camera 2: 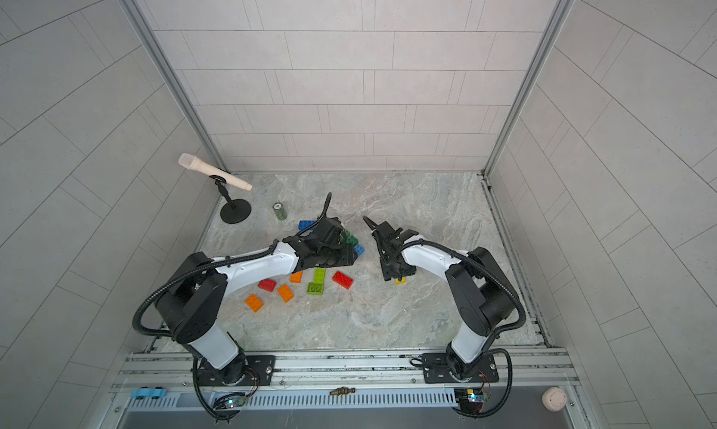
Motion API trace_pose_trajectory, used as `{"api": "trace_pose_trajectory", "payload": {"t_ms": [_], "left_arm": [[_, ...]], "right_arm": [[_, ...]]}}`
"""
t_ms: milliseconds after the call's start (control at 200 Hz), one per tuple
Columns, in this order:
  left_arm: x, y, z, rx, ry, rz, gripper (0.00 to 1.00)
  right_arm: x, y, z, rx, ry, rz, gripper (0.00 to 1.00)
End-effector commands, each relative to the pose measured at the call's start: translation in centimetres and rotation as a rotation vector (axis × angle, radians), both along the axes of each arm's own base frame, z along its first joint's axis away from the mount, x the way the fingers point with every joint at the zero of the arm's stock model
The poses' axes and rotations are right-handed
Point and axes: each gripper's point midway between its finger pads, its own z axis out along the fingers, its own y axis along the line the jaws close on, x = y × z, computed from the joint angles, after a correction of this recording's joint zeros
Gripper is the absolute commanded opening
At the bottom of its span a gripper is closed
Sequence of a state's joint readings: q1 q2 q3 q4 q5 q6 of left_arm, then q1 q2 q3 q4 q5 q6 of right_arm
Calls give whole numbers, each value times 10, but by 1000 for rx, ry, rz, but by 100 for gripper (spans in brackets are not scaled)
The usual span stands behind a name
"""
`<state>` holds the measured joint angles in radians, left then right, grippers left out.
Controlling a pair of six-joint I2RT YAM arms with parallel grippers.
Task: Assemble a rectangle with lego
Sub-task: Move the lego brick at the center of the board.
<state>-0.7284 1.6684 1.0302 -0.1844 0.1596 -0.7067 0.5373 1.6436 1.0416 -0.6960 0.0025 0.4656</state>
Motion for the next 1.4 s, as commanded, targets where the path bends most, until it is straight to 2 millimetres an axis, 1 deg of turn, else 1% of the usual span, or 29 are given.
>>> {"api": "trace_pose_trajectory", "payload": {"t_ms": [0,85,160,230,280,315,410,445,505,540,595,655,695,756,801,826,921,1066,1166,1206,1271,1286,1331,1396], "left_arm": [[17,12,42,10,-136,12,59],[22,26,60,38,-211,20,60],[22,37,72,76,-273,20,60],[19,48,78,112,-315,18,60],[16,55,79,131,-334,25,61],[11,62,72,150,-329,36,61],[-3,82,59,171,-316,79,62],[-7,97,51,203,-306,128,62],[-14,127,43,260,-288,221,62],[-18,144,37,274,-251,260,62],[-25,171,23,281,-150,325,62],[-31,190,13,275,-65,371,61],[-34,197,12,273,-38,385,61],[-35,201,14,275,-36,391,61],[-35,203,17,272,-44,393,61],[-36,203,18,269,-48,395,61],[-36,204,21,253,-62,406,61],[-36,203,20,232,-75,414,61],[-35,196,20,202,-70,397,61],[-34,192,19,188,-64,383,61],[-33,185,20,172,-57,346,61],[-33,184,20,170,-55,342,61],[-33,180,20,160,-48,330,60],[-31,176,21,146,-54,319,60]], "right_arm": [[-4,-6,40,25,-21,9,64],[-6,-6,63,53,-39,15,66],[-8,-5,77,71,-59,13,65],[-10,2,83,94,-70,27,63],[-13,14,83,94,-85,56,62],[-15,22,81,94,-93,77,61],[-24,57,66,81,-88,172,61],[-27,69,62,72,-90,212,62],[-30,92,57,61,-105,288,62],[-32,104,54,60,-109,330,63],[-35,123,48,64,-102,397,64],[-38,141,37,59,-77,467,66],[-38,150,31,44,-70,509,67],[-35,160,22,26,-61,554,68],[-32,164,18,16,-57,568,68],[-30,165,12,-1,-48,572,68],[-23,170,3,-18,-33,598,68],[-16,176,-13,-16,11,587,61],[-14,182,-19,1,20,575,55],[-12,180,-20,-10,24,557,52],[-9,171,-20,-28,31,507,43],[-8,167,-20,-30,32,485,41],[-8,158,-17,-24,34,434,37],[-9,136,-11,-7,47,321,33]]}}
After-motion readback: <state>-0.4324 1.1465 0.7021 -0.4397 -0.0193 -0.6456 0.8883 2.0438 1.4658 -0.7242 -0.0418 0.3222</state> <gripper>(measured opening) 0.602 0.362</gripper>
